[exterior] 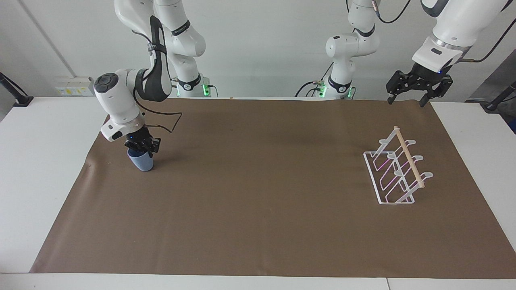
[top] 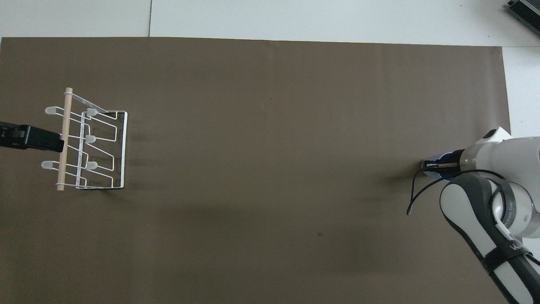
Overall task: Hang cup on cup holder
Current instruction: 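Lift the blue cup with the right gripper and carry it toward the rack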
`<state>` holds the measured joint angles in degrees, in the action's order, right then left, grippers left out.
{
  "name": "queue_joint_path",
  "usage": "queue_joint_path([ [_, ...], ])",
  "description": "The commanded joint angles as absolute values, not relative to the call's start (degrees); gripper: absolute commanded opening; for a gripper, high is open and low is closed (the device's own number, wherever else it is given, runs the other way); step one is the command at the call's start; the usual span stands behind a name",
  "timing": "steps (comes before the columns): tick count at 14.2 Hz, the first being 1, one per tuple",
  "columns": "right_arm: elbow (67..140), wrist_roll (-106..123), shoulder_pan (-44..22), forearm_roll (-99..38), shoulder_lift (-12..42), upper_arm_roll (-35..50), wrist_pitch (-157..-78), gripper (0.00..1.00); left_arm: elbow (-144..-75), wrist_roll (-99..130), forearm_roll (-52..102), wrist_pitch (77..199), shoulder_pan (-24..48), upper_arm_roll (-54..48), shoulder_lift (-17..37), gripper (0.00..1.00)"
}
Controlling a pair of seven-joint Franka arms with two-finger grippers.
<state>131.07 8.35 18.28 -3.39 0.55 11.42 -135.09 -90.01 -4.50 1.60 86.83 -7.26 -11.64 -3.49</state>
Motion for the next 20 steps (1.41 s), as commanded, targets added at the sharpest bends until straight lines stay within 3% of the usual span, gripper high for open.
queue_joint_path([
  [1, 131.66, 7.65, 18.28, -4.22, 0.0, 11.69, -135.26, 0.0, -94.03, -4.66, 1.41, 87.18, -7.47, -11.6, -6.23, 1.0],
  [9, 125.43, 7.47, 16.17, -5.97, 3.07, 11.95, -136.14, 0.0, -94.39, -4.4, 1.41, 86.92, -7.82, -11.6, -6.5, 1.0],
  [20, 122.61, 7.56, 3.88, -31.6, 4.39, 12.04, -140.27, 0.0, -94.84, 2.98, 1.93, 86.14, -8.09, -11.51, -6.94, 1.0],
])
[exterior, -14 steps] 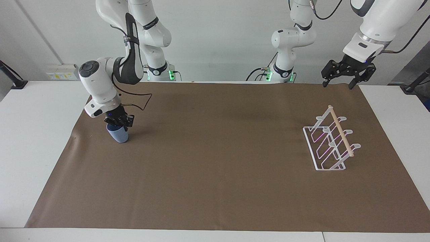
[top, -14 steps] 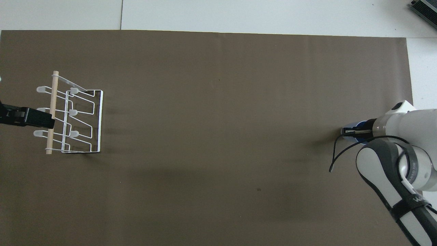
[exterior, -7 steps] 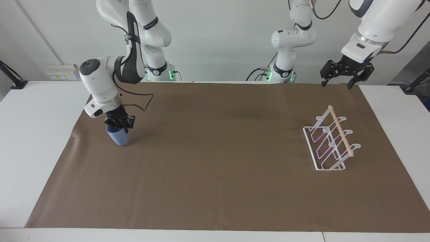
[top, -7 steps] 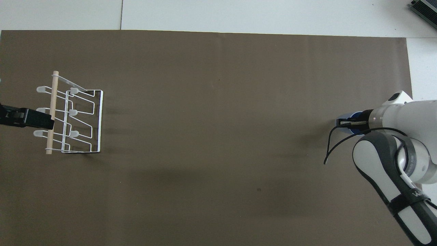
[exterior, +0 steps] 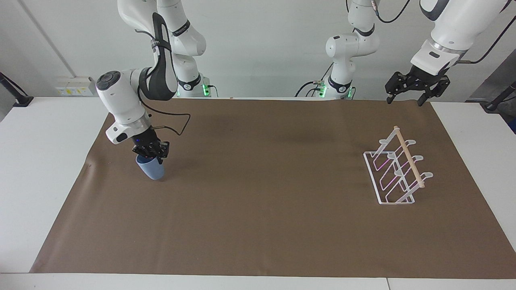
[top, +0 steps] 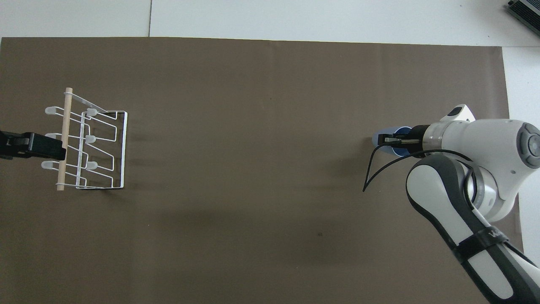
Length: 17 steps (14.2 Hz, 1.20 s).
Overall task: Hang cup on cup holder
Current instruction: 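Lift the blue cup with the right gripper and carry it toward the rack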
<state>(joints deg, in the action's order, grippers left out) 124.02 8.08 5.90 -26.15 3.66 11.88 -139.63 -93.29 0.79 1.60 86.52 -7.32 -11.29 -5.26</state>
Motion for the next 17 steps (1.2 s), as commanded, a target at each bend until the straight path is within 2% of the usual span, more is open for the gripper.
queue_joint_path([
  [1, 122.35, 7.56, 2.74, -34.77, 4.39, 11.95, -140.27, 0.0, -94.66, 5.16, 2.11, 85.61, -8.09, -11.51, -6.86, 1.0],
  [9, 119.63, 10.88, -2.11, -56.39, 4.57, 12.92, -138.78, 0.0, -94.39, 30.46, 18.26, 85.16, -10.19, -11.07, -6.68, 1.0],
  [12, 117.96, 17.47, -2.11, -65.89, 4.57, 13.27, -134.14, 0.0, -94.92, 42.67, 26.0, 85.43, -11.07, -11.07, -6.94, 1.0],
  [17, 115.67, 23.11, -2.46, -80.21, 4.57, 14.5, -133.15, 0.0, -101.49, 55.44, 37.41, 86.3, -12.39, -10.99, -10.1, 1.0],
])
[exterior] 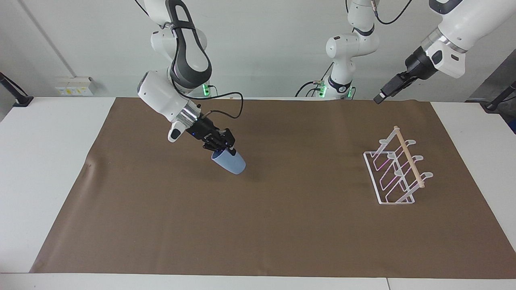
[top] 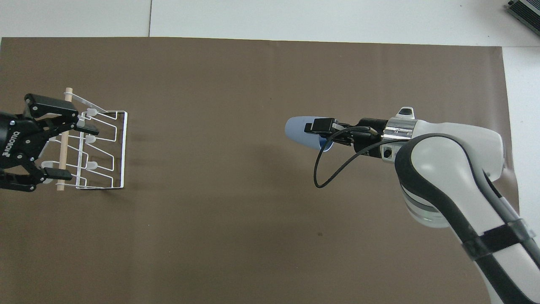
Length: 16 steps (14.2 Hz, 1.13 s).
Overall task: Hang cup on cup holder
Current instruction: 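Bring the cup toward the left gripper while the left gripper opens toward it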
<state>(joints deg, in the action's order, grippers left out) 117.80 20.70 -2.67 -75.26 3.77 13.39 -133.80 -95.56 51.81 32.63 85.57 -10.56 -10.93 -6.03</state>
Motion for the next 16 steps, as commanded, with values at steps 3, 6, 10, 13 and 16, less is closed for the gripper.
queue_joint_path([
  [3, 114.17, 23.47, -4.21, -88.22, 4.48, 15.12, -133.68, 0.0, -108.53, 61.67, 46.3, 92.53, -11.7, -11.07, -13.27, 1.0],
  [6, 113.39, 23.99, -5.8, -94.64, 3.69, 15.47, -134.21, 0.0, -110.3, 65.3, 53.93, 98.42, -10.9, -11.34, -12.14, 1.0],
  [10, 111.27, 24.08, -8.17, -98.69, 3.69, 15.47, -134.47, 0.0, -110.04, 65.04, 55.81, 104.32, -6.16, -11.69, -7.92, 1.0],
  [13, 110.74, 24.08, -9.14, -99.58, 3.69, 15.56, -134.47, 0.0, -109.95, 64.95, 55.81, 106.78, -2.12, -11.69, -6.24, 1.0],
  [16, 110.83, 25.83, -11.51, -101.68, 3.34, 15.56, -134.47, 0.0, -110.21, 64.95, 57.03, 110.19, -1.14, -11.78, -6.07, 1.0],
])
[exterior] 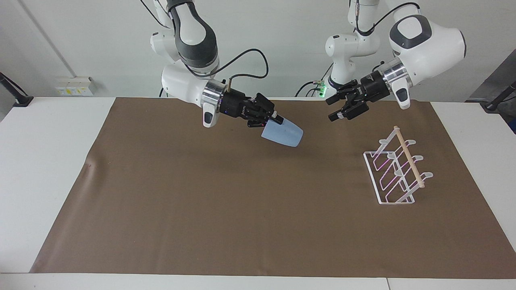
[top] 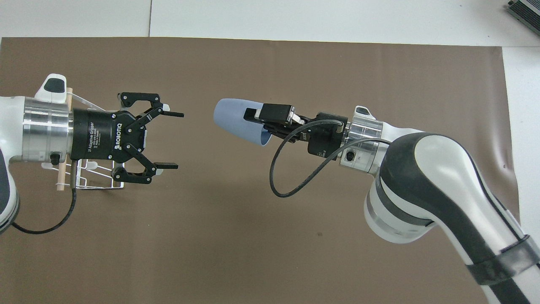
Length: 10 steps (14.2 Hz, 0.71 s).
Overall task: Hang cup on cup holder
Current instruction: 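Bring the cup toward the left gripper while the left gripper opens toward it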
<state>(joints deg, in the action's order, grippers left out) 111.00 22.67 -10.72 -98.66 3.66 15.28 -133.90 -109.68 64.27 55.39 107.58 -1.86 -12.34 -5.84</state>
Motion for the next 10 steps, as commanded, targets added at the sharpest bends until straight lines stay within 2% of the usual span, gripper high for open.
queue_joint_path([
  [1, 110.83, 26.8, -11.77, -103.17, 3.25, 15.56, -134.47, 0.0, -109.95, 65.04, 57.74, 112.13, -0.01, -11.78, -5.28, 1.0],
  [5, 111.01, 27.42, -13.79, -104.85, 2.81, 15.56, -134.39, 0.0, -109.69, 65.13, 59.06, 115.58, 2.54, -11.69, -2.9, 1.0],
  [10, 111.27, 27.77, -15.2, -108.02, 2.37, 15.56, -134.38, 0.0, -109.78, 65.3, 59.06, 114.87, 3.34, -11.69, -2.99, 1.0],
])
